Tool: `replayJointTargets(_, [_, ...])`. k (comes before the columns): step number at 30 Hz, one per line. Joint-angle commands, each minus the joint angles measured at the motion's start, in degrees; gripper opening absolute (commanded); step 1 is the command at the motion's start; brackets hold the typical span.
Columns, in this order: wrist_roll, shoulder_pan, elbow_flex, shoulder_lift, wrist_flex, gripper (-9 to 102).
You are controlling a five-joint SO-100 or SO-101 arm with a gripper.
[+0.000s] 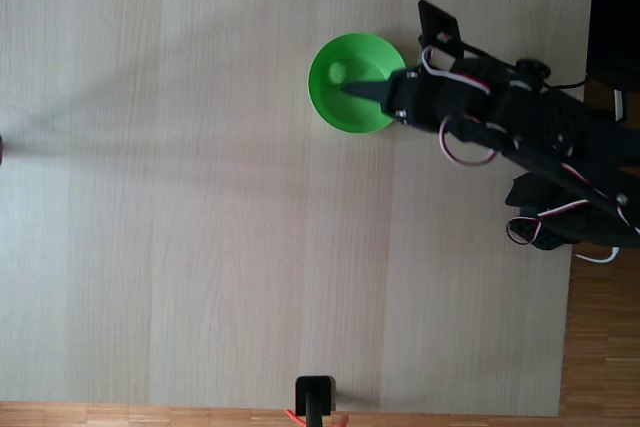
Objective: Grasp a green pompom and put it in the green bowl.
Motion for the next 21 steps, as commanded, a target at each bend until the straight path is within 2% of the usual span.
replayJointTargets(1, [0.4,-4.3,3.5,8.1,0.0,28])
replayJointTargets(7, [2.4,-13.1,15.2,22.6,-0.3,24])
replayJointTargets(17, [5.6,-23.5,33.7,47.4,0.0,0])
replayJointTargets(21, [5.7,-24.0,40.7,55.9,-0.4,0])
